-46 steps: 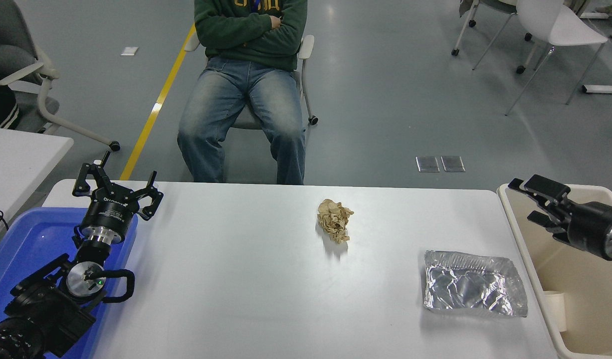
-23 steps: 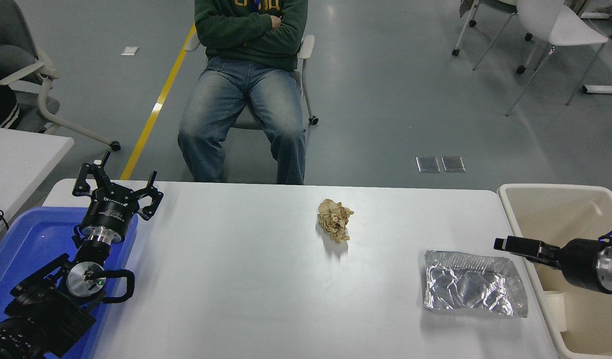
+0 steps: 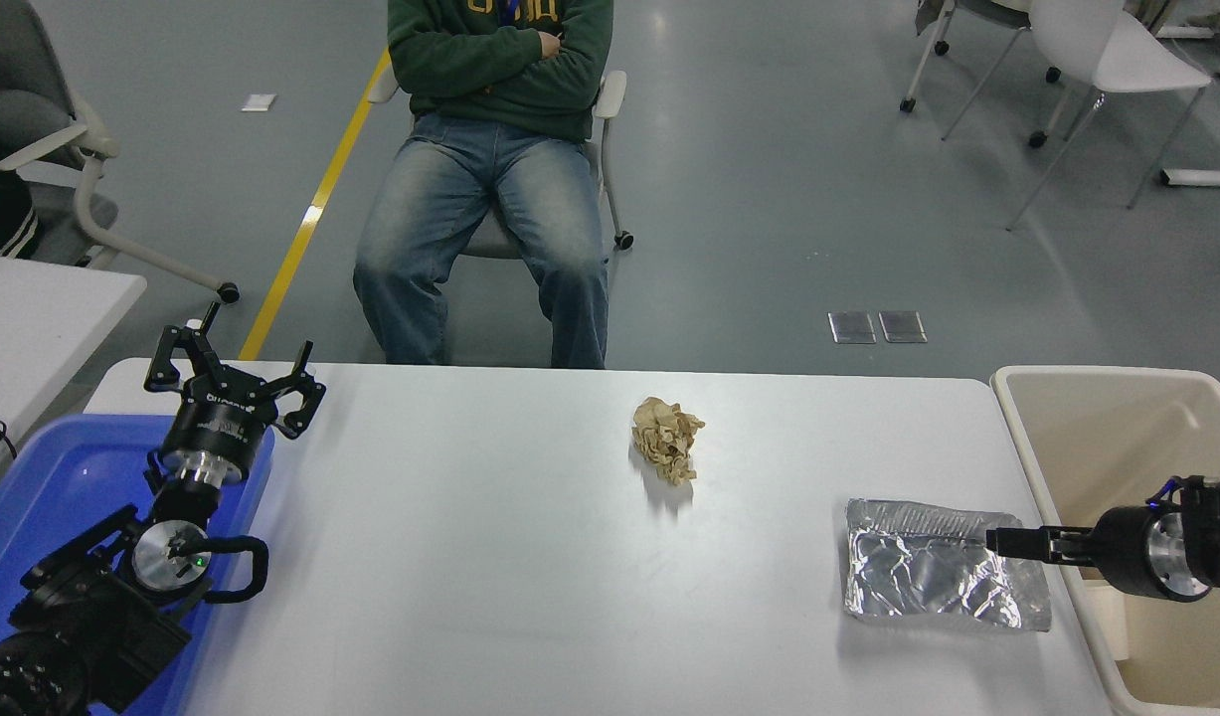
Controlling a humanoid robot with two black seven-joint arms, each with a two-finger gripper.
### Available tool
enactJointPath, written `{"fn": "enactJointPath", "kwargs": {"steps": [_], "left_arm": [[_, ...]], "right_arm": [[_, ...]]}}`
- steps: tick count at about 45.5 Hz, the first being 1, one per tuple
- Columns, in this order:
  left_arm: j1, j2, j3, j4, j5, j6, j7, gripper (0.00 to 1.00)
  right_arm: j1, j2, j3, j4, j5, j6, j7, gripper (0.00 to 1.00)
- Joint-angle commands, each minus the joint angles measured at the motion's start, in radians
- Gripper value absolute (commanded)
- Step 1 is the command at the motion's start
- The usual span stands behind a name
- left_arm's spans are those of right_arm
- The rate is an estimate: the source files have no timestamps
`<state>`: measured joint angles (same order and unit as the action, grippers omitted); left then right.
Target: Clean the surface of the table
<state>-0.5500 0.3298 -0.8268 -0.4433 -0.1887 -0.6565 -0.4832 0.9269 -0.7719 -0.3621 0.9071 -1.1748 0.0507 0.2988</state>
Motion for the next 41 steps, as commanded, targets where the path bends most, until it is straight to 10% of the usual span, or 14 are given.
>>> {"fn": "enactJointPath", "kwargs": {"steps": [1, 10, 17, 21, 25, 41], "left_arm": [[0.001, 0.0, 0.0, 0.0, 0.0, 0.0, 0.0, 1.0], [-0.001, 0.0, 0.0, 0.0, 0.0, 0.0, 0.0, 1.0], [-0.001, 0.0, 0.0, 0.0, 0.0, 0.0, 0.0, 1.0], [-0.001, 0.0, 0.0, 0.0, 0.0, 0.0, 0.0, 1.0], [0.001, 0.0, 0.0, 0.0, 0.0, 0.0, 0.0, 1.0], [-0.001, 0.0, 0.0, 0.0, 0.0, 0.0, 0.0, 1.0]], "right_arm": [[-0.032, 0.091, -0.06, -0.126, -0.003, -0.003, 0.002, 1.0], [-0.051, 0.102, -0.089, -0.143, 0.0, -0.006, 0.003, 0.99], [-0.054, 0.123, -0.127, -0.18, -0.002, -0.009, 0.002, 0.77], [-0.056, 0.146, -0.158, -0.241, 0.001, -0.009, 0.002, 0.49], [-0.054, 0.151, -0.181, -0.274, 0.004, -0.002, 0.003, 0.0], [-0.039, 0.112, -0.182, -0.277, 0.086, 0.024, 0.154, 0.0]]}}
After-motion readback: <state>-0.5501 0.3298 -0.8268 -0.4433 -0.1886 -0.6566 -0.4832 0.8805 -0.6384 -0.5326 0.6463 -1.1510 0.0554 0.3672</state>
